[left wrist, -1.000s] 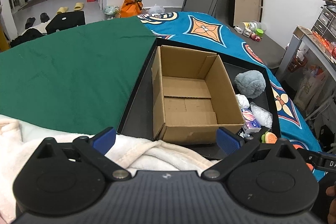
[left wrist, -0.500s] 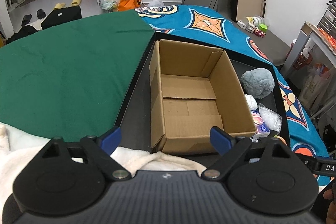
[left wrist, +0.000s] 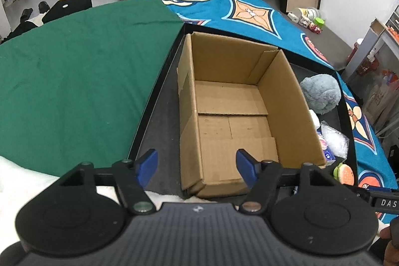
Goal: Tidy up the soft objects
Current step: 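Reach the right gripper to the denim plush and grasp it, then carry the denim plush with the right gripper into the box and release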
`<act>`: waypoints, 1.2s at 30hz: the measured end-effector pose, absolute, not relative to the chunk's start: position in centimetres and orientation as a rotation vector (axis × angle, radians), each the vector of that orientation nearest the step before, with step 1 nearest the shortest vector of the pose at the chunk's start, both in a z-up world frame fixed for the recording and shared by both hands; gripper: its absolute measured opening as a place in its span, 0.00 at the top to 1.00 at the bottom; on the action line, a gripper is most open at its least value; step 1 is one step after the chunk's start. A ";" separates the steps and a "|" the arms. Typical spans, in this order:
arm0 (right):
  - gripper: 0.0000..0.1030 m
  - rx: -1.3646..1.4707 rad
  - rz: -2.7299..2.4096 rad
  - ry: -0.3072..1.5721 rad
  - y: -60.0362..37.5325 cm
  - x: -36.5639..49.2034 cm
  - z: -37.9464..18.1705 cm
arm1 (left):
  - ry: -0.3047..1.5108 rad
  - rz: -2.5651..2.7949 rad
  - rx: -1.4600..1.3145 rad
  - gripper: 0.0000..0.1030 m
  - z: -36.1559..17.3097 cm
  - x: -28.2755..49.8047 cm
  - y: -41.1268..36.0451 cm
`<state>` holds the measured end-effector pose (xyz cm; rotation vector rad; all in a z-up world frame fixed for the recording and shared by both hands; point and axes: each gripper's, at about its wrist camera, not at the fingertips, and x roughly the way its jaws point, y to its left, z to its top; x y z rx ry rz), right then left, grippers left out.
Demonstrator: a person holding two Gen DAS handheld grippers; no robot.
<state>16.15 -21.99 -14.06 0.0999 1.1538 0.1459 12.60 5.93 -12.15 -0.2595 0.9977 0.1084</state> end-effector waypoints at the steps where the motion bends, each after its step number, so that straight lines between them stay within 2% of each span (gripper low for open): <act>1: 0.00 0.104 0.148 1.159 -21.9 16.4 -14.3 | 1.002 0.107 -0.262 0.37 -12.3 12.7 6.0; 7: 0.03 0.112 0.172 1.191 -21.3 17.2 -15.7 | 1.029 0.095 -0.269 0.46 -13.5 13.6 6.1; 10: 0.06 0.114 0.179 1.209 -21.0 17.5 -16.5 | 1.047 0.091 -0.255 0.57 -14.1 13.9 6.0; 12: 0.09 0.108 0.186 1.220 -20.7 17.6 -17.0 | 1.063 0.091 -0.258 0.73 -14.4 14.0 6.2; 17: 0.20 0.097 0.178 1.241 -20.0 17.8 -18.2 | 1.065 0.082 -0.248 0.86 -14.0 14.2 6.7; 19: 0.29 0.097 0.174 1.240 -19.9 17.8 -18.6 | 1.064 0.081 -0.233 0.88 -13.7 14.2 7.1; 21: 0.53 0.098 0.170 1.236 -19.9 17.9 -18.8 | 1.065 0.090 -0.221 0.90 -13.5 14.1 7.7; 22: 0.59 0.110 0.176 1.241 -20.0 17.9 -19.0 | 1.068 0.094 -0.225 0.90 -13.4 14.1 8.0; 27: 0.76 0.158 0.217 1.223 -20.1 17.6 -18.6 | 1.068 0.103 -0.221 0.90 -13.3 13.8 8.6; 33: 0.87 0.172 0.253 1.195 -19.8 17.1 -17.5 | 1.046 0.105 -0.237 0.90 -13.2 13.3 8.9; 36: 0.90 0.184 0.268 1.178 -19.6 16.9 -16.6 | 1.024 0.133 -0.217 0.90 -13.1 13.1 8.7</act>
